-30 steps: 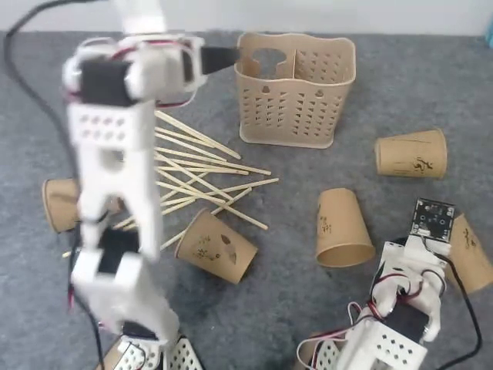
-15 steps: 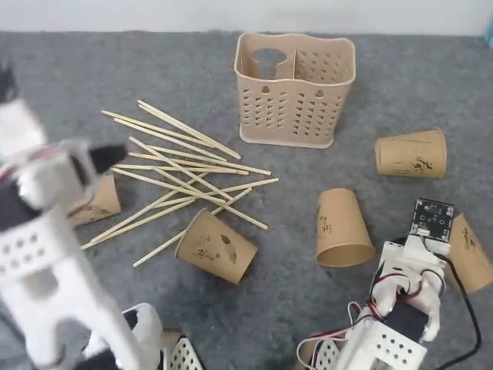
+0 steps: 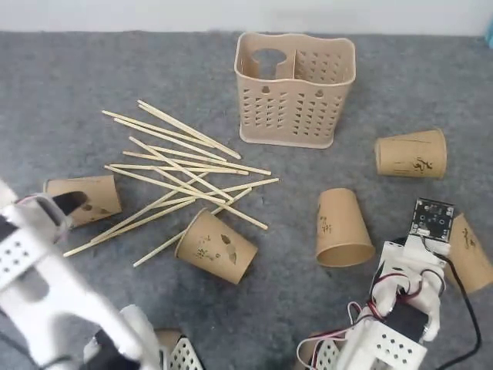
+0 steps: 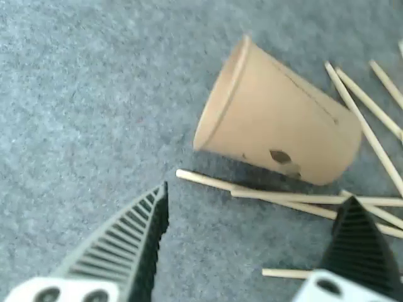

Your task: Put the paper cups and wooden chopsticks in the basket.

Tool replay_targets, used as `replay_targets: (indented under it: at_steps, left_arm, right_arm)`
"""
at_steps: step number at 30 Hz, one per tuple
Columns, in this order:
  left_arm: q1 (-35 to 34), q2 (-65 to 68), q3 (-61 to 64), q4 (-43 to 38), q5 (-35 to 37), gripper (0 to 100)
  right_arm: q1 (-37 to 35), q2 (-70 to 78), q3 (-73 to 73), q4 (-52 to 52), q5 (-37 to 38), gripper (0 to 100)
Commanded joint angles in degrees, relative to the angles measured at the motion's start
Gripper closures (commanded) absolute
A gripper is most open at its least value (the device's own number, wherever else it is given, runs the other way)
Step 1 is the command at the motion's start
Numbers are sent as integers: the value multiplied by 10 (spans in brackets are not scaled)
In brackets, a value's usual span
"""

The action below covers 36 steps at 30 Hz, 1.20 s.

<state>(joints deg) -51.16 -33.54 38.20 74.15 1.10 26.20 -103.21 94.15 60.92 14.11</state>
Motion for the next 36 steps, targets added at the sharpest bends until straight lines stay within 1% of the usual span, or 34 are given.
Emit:
replay_targets:
  at_steps: [1,5,12,16,18,20,22,25,26,28,31,36]
  left_arm:
    - [-5,79,-3,-103,9,610]
    - [3,129,-3,-175,9,610]
    - [71,217,0,-275,12,610]
    - [93,262,0,-316,81,610]
    - [102,273,0,-319,111,611]
    - [105,270,1,-317,130,654]
    - [112,260,0,-309,140,753]
    - [127,228,-3,-289,141,961]
    - [135,212,-3,-281,142,1000]
    - [152,175,-1,-262,142,964]
    - [184,112,-2,-236,141,991]
    - [250,-6,-4,-203,141,990]
  right_arm:
    - [4,-8,-18,-8,13,992]
    - [4,-8,-19,-2,13,992]
    - [3,-8,-20,-2,13,992]
    - [4,-8,-20,-2,13,992]
    - [4,-8,-20,-2,13,992]
    - [4,-8,-20,-2,13,992]
    - [4,-8,-21,-2,13,992]
    - [4,-8,-21,-2,13,992]
    - [4,-8,-21,-2,13,992]
    - [5,-8,-21,-2,13,992]
    - [5,-8,-21,-2,13,992]
    - [6,-8,-21,-2,13,992]
